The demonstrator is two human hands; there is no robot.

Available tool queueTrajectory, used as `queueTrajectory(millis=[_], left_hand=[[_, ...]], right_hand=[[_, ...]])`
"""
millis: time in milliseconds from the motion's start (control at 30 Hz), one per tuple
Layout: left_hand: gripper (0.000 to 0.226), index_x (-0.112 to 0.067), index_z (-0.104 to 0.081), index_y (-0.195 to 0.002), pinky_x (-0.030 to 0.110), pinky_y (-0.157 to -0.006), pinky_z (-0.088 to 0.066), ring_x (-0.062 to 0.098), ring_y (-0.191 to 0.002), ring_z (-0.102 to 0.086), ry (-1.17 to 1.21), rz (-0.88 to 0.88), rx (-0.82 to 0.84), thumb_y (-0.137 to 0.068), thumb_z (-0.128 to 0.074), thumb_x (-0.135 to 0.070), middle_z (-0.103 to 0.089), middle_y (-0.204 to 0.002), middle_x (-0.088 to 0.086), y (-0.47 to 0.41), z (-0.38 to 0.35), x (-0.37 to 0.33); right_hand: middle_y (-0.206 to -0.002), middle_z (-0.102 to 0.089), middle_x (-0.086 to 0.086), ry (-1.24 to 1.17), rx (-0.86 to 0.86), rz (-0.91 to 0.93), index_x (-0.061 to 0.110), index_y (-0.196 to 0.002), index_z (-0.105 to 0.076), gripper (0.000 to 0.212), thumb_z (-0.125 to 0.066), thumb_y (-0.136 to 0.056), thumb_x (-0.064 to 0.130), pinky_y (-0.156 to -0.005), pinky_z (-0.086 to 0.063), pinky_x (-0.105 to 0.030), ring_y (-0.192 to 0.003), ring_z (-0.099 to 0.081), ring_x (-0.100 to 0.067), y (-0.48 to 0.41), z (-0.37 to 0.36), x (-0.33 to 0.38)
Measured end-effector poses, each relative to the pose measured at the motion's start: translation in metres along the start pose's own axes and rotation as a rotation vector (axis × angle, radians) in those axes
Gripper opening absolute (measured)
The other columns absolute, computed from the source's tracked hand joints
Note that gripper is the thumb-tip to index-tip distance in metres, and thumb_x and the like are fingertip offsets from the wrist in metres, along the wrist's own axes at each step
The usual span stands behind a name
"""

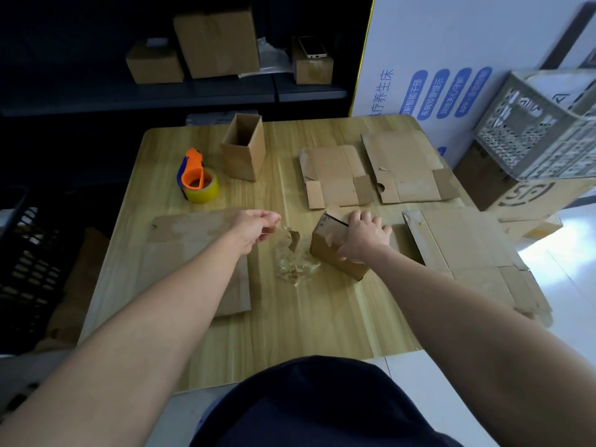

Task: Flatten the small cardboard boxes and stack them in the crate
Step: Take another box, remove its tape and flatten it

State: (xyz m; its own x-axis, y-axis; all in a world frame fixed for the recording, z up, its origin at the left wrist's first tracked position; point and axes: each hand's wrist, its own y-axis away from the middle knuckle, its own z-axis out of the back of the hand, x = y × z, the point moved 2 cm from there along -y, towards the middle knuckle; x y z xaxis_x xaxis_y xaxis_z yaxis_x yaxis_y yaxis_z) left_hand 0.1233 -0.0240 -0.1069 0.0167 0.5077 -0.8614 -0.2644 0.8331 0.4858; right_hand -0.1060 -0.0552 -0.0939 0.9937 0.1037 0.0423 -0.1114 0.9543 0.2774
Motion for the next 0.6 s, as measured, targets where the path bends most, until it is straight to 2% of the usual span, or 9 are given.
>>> queueTrajectory(millis=[67, 133, 200, 233, 300, 333, 400, 500, 600], left_hand=[[0.023, -0.016, -0.068, -0.094, 0.025, -0.066, -0.045, 0.015, -0.084, -0.065, -0.015, -0.02, 0.021, -0.096, -0.052, -0.031, -0.072, -0.094, 0.003, 0.002, -0.003, -0.002], [0.033, -0.019, -0.059, -0.123, 0.03, -0.079, -0.049, 0.019, -0.102, -0.062, -0.035, -0.039, -0.004, -0.098, -0.045, -0.035, -0.067, -0.115, 0.003, 0.001, -0.003, -0.003], [0.047, -0.024, -0.038, -0.142, 0.04, -0.102, -0.04, 0.024, -0.129, -0.044, -0.14, -0.094, -0.056, -0.097, -0.049, -0.032, -0.043, -0.145, 0.004, 0.0, -0.002, -0.006], [0.054, -0.025, -0.033, -0.145, 0.043, -0.108, -0.035, 0.026, -0.136, -0.035, -0.247, -0.133, -0.075, -0.096, -0.053, -0.03, -0.033, -0.151, 0.004, 0.001, -0.003, -0.008], [0.054, -0.021, -0.037, -0.142, 0.039, -0.107, -0.037, 0.025, -0.134, -0.037, -0.456, -0.256, -0.115, -0.093, -0.057, -0.026, -0.034, -0.149, 0.006, 0.006, -0.013, -0.015], [0.049, -0.018, -0.042, -0.138, 0.03, -0.101, -0.041, 0.022, -0.126, -0.044, -0.516, -0.333, -0.101, -0.092, -0.058, -0.023, -0.04, -0.144, 0.006, 0.009, -0.023, -0.02], [0.042, -0.013, -0.048, -0.133, 0.019, -0.092, -0.039, 0.017, -0.117, -0.051, -0.531, -0.435, 0.028, -0.092, -0.058, -0.018, -0.05, -0.135, 0.004, 0.016, -0.05, -0.027], [0.05, -0.016, -0.045, -0.138, 0.025, -0.097, -0.037, 0.019, -0.122, -0.049, -0.526, -0.426, 0.23, -0.091, -0.06, -0.02, -0.05, -0.136, 0.004, 0.023, -0.092, -0.032], [0.066, -0.017, -0.032, -0.146, 0.029, -0.103, -0.031, 0.022, -0.134, -0.038, -0.569, -0.377, 0.314, -0.089, -0.064, -0.026, -0.036, -0.149, 0.007, 0.023, -0.118, -0.027]], right_hand=[[-0.134, -0.041, -0.009, 0.009, 0.001, -0.006, 0.014, -0.141, -0.029, 0.095, -0.081, -0.066, 0.04, -0.104, -0.034, -0.049, -0.124, -0.038, -0.031, 0.001, 0.0, 0.0], [-0.134, -0.041, -0.009, 0.001, 0.002, -0.029, 0.013, -0.141, -0.028, 0.096, -0.081, -0.066, 0.041, -0.104, -0.035, -0.049, -0.124, -0.038, -0.031, 0.001, 0.002, -0.003], [-0.135, -0.041, -0.011, -0.027, -0.016, -0.089, 0.011, -0.143, -0.026, 0.099, -0.08, -0.067, 0.044, -0.103, -0.035, -0.049, -0.125, -0.038, -0.033, 0.001, 0.003, -0.009], [-0.134, -0.041, -0.012, -0.04, -0.039, -0.127, 0.009, -0.143, -0.025, 0.099, -0.078, -0.068, 0.047, -0.102, -0.035, -0.049, -0.125, -0.038, -0.033, 0.001, 0.003, -0.012], [-0.132, -0.042, -0.013, -0.067, -0.083, -0.205, 0.008, -0.141, -0.026, 0.098, -0.075, -0.069, 0.052, -0.099, -0.035, -0.048, -0.123, -0.04, -0.034, 0.0, 0.004, -0.02], [-0.131, -0.042, -0.013, -0.089, -0.08, -0.241, 0.009, -0.141, -0.026, 0.098, -0.075, -0.068, 0.054, -0.099, -0.036, -0.048, -0.123, -0.04, -0.034, 0.0, 0.004, -0.024], [-0.135, -0.04, -0.013, -0.144, -0.025, -0.291, 0.012, -0.142, -0.025, 0.103, -0.076, -0.066, 0.058, -0.1, -0.036, -0.049, -0.126, -0.038, -0.034, 0.0, 0.001, -0.033], [-0.139, -0.036, -0.013, -0.333, 0.108, -0.266, 0.015, -0.144, -0.024, 0.105, -0.078, -0.065, 0.058, -0.098, -0.044, -0.05, -0.124, -0.042, -0.034, 0.002, -0.003, -0.046], [-0.127, -0.049, -0.012, -0.612, 0.169, -0.163, 0.012, -0.137, -0.035, 0.082, -0.074, -0.075, 0.05, -0.075, -0.056, -0.035, -0.102, -0.058, -0.026, 0.008, -0.001, -0.06]])
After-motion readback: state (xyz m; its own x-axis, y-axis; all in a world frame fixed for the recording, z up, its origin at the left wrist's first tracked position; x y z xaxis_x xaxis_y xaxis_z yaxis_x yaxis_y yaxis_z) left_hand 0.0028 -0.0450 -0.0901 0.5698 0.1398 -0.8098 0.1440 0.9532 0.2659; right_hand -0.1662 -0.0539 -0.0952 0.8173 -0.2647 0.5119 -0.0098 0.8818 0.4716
